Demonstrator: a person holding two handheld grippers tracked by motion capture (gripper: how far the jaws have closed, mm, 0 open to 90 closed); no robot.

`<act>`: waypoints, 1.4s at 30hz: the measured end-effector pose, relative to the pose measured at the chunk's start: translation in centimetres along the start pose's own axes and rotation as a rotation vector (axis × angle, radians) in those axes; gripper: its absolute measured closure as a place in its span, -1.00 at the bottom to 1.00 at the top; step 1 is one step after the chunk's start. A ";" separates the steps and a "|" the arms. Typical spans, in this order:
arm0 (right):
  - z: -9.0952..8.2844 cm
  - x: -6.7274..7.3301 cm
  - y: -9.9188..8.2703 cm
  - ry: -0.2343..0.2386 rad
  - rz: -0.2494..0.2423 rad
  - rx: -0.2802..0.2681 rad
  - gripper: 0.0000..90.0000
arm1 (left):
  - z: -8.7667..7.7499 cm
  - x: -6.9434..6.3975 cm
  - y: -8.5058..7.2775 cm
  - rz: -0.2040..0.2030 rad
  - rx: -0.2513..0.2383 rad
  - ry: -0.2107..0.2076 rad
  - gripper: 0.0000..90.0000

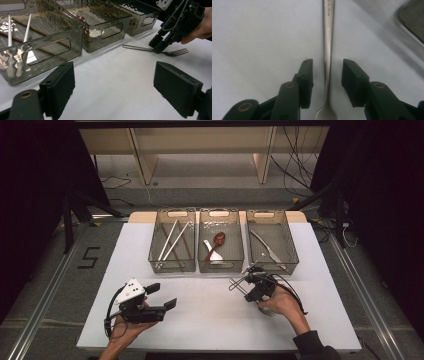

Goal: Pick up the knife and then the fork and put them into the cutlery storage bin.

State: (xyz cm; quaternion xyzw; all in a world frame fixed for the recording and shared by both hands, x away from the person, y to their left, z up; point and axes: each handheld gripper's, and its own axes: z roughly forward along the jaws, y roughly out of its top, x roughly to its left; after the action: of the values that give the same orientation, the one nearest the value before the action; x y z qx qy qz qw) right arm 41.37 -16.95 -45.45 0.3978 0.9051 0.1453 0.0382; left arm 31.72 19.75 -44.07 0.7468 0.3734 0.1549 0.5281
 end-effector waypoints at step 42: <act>0.4 0.6 0.5 -0.051 -0.033 0.067 0.86 | 0.0 0.0 0.0 0.003 0.002 0.001 -0.62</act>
State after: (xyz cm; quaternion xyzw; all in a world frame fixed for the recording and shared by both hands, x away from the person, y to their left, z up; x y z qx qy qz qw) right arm 41.39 -16.12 -45.65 0.3875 0.9146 0.1042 0.0501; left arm 31.70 19.71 -44.05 0.7476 0.3729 0.1559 0.5270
